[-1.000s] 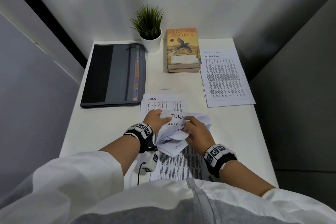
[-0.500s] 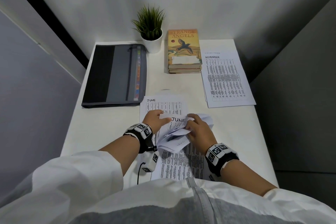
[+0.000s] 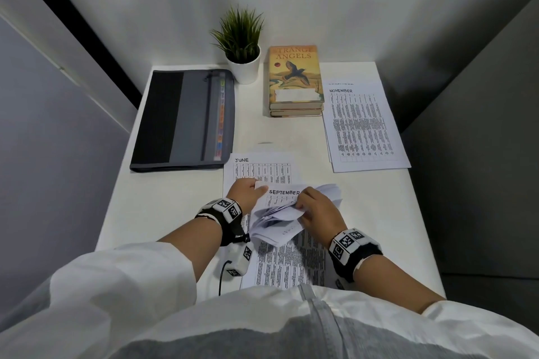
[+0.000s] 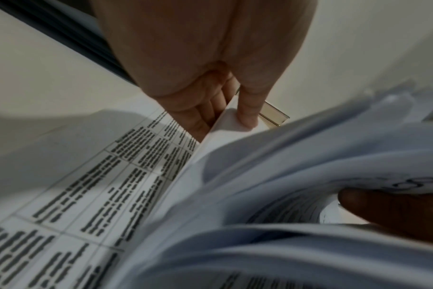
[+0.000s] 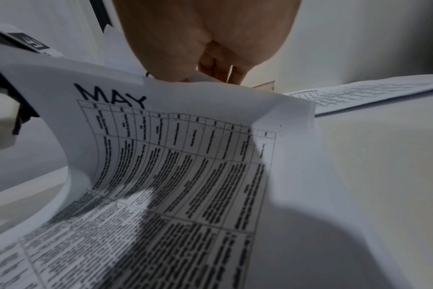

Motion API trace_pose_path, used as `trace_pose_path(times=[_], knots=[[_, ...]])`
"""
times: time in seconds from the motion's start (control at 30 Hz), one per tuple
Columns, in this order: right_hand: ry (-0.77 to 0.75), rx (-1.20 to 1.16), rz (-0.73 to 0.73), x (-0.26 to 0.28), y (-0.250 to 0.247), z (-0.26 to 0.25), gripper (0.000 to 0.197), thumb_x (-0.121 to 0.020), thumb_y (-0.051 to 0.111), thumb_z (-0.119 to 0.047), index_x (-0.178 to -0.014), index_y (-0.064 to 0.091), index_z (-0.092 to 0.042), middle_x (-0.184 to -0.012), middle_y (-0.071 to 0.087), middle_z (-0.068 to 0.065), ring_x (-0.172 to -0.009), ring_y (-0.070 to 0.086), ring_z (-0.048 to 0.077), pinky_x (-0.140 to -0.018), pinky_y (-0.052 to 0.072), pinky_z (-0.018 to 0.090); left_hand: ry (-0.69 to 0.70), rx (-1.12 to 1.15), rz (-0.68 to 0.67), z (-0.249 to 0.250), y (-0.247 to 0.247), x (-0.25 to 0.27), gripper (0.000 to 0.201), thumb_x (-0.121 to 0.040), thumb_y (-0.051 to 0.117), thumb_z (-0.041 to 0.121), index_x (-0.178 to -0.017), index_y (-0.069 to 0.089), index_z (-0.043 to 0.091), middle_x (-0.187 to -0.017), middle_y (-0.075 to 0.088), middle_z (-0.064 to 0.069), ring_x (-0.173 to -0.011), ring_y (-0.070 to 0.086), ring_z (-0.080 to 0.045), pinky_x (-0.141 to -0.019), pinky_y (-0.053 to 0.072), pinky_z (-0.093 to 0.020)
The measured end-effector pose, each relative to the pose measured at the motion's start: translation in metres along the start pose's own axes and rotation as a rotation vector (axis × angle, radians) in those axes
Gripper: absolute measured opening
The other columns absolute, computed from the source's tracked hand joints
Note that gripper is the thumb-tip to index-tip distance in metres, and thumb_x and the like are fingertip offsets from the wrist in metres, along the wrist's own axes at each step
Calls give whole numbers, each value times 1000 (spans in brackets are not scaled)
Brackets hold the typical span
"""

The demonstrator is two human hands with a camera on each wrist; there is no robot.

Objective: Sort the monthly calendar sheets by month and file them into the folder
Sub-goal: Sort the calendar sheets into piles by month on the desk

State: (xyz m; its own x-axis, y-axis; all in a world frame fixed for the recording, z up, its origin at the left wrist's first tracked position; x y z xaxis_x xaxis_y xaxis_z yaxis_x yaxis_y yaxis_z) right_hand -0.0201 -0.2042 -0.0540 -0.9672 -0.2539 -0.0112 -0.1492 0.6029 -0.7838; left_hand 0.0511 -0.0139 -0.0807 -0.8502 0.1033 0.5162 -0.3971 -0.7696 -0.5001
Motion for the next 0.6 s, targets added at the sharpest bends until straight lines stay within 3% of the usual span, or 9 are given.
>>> trace_pose_path(times=[0.07,0.2,0.27,0.37,0.5,0.6], knots=[[-10,-38,2,-1,1,-1,18,-73,67,0,-83,56,-10,-99,54,3,-82,54,22,-63,48,33,11,12,2,1,1,0,22,-91,64,24,-81,60,4,-76,53,-6,-71,49,-20,-67,37,-28],[-21,-28,-10,-3,2,-1,18,-73,70,-1,-85,59,-9,-121,58,8,-100,54,24,-84,46,31,16,117,0,0,6,1,21,-82,75,21,-91,67,4,-90,70,-11,-84,65,-25,-76,52,-34],[-35,-3,-30,-4,1,-3,19,-70,70,1,-84,59,-9,-110,63,8,-98,53,28,-82,47,36,14,145,-6,-2,7,2,23,-80,77,22,-92,68,4,-94,72,-13,-87,67,-26,-81,54,-38],[-55,12,-30,-4,1,-5,20,-67,69,4,-79,58,-8,-91,61,6,-89,51,28,-74,44,35,-1,153,3,-6,5,2,31,-85,72,32,-86,66,2,-78,67,-11,-69,59,-22,-66,49,-32],[-49,-31,-14,-3,0,-6,20,-67,67,5,-80,58,-7,-89,58,6,-81,54,27,-66,44,34,-54,126,29,-13,2,0,35,-92,62,27,-62,48,14,-53,43,3,-49,37,-16,-43,29,-17],[-79,-66,-18,-5,0,-10,19,-67,68,5,-80,58,-6,-98,60,8,-81,57,28,-70,49,35,-30,100,20,-11,1,-1,23,-91,64,24,-70,62,15,-62,58,2,-54,50,-13,-49,37,-18]])
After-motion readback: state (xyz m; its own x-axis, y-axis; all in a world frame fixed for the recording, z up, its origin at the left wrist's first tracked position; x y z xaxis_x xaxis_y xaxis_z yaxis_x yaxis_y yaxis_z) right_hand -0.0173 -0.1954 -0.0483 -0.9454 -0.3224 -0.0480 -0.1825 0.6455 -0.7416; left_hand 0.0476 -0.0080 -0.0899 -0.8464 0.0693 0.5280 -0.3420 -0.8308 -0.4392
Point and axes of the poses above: each hand's wrist, its own x-axis away from the middle knuckle, its own y-axis out of the palm, z = x × y, the point moved 4 cm from there along -x, towards the middle knuckle
